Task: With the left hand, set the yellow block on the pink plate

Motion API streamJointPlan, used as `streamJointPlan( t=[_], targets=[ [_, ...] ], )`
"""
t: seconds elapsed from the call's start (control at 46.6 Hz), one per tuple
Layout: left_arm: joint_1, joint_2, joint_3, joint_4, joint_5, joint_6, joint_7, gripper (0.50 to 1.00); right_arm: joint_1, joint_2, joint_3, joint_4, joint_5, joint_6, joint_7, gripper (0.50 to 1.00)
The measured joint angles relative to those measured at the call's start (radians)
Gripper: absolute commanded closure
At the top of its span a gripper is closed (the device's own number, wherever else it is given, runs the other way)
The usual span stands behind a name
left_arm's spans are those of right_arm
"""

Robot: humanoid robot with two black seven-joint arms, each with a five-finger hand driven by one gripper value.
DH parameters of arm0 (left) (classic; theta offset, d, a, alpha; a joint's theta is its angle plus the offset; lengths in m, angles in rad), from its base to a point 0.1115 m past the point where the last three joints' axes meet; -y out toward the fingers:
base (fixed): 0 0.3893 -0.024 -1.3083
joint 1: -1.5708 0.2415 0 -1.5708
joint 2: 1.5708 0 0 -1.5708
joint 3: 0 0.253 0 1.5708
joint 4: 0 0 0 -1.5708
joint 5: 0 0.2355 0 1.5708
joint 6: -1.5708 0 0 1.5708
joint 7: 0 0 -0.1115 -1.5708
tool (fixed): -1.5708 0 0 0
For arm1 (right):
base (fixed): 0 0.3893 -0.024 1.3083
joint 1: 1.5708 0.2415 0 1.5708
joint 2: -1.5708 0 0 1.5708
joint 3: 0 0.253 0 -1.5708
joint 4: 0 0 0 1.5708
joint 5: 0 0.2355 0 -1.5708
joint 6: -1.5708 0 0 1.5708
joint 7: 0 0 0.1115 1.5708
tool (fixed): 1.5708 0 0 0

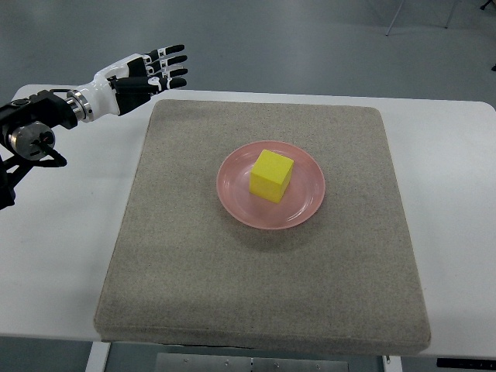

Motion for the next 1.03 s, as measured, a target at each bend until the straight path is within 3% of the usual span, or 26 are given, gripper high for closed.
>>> streamJointPlan(
  t=[0.258, 0.601, 1.031],
  targets=[
    [0.060, -0.001, -0.039, 0.002, -0.081, -0.032, 0.039, 0.508, 0.000, 0.000, 0.000, 0.000, 0.000, 0.000, 0.000, 0.576],
    [0.057, 0.010, -0.051, 0.002, -0.228, -0.097, 0.258, 0.508, -0.002, 0.000, -0.003, 0.012, 0.000, 0.003, 0.000, 0.576],
    [0.062, 0.011, -0.088, 0.003, -0.250, -0.098, 0.283, 0.506, -0.006, 0.000, -0.008, 0.015, -0.005, 0.003, 0.000, 0.576]
  ],
)
